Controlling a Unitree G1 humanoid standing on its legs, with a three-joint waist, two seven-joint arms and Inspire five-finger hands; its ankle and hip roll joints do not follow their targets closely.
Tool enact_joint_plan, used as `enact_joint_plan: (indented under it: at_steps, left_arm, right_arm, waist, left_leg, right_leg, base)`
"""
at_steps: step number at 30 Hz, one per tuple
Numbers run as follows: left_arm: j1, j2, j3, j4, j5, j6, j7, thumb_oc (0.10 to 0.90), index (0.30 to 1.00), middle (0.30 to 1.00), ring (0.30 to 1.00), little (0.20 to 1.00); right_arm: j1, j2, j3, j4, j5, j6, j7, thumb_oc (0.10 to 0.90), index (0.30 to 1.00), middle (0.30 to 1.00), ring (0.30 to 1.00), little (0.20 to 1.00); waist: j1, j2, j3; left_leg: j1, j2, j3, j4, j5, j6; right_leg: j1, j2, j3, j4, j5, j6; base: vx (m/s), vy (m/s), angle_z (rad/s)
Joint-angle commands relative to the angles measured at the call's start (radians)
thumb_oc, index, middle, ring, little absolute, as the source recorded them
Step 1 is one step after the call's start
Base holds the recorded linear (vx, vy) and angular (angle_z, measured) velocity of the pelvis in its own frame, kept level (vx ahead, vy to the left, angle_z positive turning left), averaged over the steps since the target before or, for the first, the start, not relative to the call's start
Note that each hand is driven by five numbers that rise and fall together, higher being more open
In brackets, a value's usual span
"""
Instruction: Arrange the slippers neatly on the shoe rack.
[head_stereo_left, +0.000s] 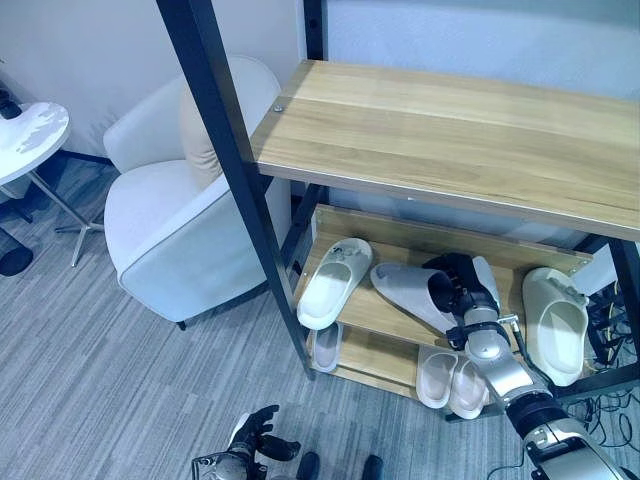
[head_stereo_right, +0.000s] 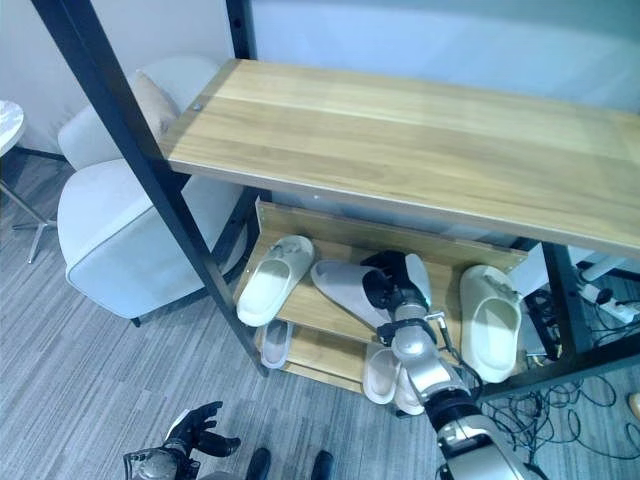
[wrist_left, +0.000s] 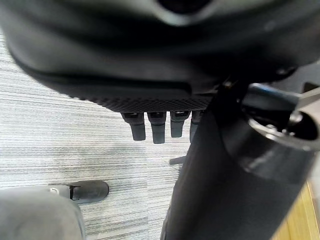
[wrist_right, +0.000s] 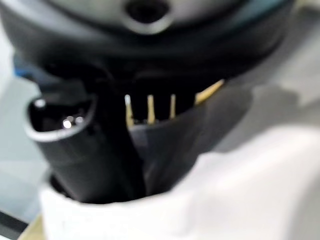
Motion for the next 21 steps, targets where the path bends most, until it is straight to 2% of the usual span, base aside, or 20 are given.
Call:
enact_joint_plan:
  at_steps: [1, 10, 17, 18, 21]
  left_arm:
    - [0.076, 0.016, -0.082, 0.079, 0.037, 0.001, 0.010, 0.800, 0.900, 0.900, 0.900, 0.900]
    - [0.082, -0.004, -0.051, 0.084, 0.070, 0.011, 0.003, 0.800, 0.900, 0.900, 0.900, 0.900]
    - [0.084, -0.014, -0.034, 0.084, 0.081, 0.015, 0.005, 0.800, 0.900, 0.900, 0.900, 0.900]
    - [0.082, -0.015, -0.032, 0.078, 0.083, 0.014, 0.006, 0.800, 0.900, 0.900, 0.900, 0.900]
    - [0.081, -0.017, -0.029, 0.073, 0.082, 0.014, 0.005, 0.800, 0.900, 0.900, 0.900, 0.900]
  right_arm:
    - [-0.006, -0.058, -0.055, -0.138, -0.045, -0.067, -0.042, 0.400, 0.300, 0.300, 0.300, 0.300]
    - [0.174, -0.030, -0.179, -0.400, -0.103, -0.083, -0.040, 0.400, 0.300, 0.300, 0.300, 0.300]
    - [0.270, 0.007, -0.198, -0.606, -0.075, -0.127, 0.025, 0.400, 0.300, 0.300, 0.300, 0.300]
    - [0.297, 0.017, -0.187, -0.660, -0.043, -0.148, 0.058, 0.400, 0.300, 0.300, 0.300, 0.300]
    - [0.320, 0.022, -0.173, -0.706, -0.011, -0.158, 0.095, 0.400, 0.300, 0.300, 0.300, 0.300]
  waist:
    - [0.020, -0.036, -0.046]
    - [-0.024, -0.022, -0.061]
    - [-0.051, -0.011, -0.069]
    - [-0.063, -0.008, -0.069]
    - [-0.071, -0.005, -0.068]
  left_leg:
    - [0.015, -0.015, 0.094, 0.002, -0.062, -0.003]
    - [0.034, -0.009, 0.113, 0.002, -0.072, -0.002]
    - [0.042, -0.004, 0.132, 0.002, -0.073, -0.003]
    - [0.042, -0.003, 0.139, 0.002, -0.072, -0.004]
    - [0.042, -0.002, 0.147, 0.002, -0.071, -0.004]
  right_leg:
    - [0.003, -0.051, 0.039, 0.019, -0.034, 0.103]
    - [0.016, -0.050, 0.052, 0.015, -0.038, 0.105]
    - [0.015, -0.047, 0.072, 0.015, -0.037, 0.105]
    - [0.012, -0.046, 0.076, 0.015, -0.035, 0.106]
    - [0.007, -0.046, 0.083, 0.015, -0.033, 0.107]
  base:
    - [0.00, 0.000, 0.00]
    - [0.00, -0.006, -0.02]
    - [-0.01, -0.010, -0.14]
    - [-0.02, -0.006, -0.12]
    - [-0.04, -0.015, -0.13]
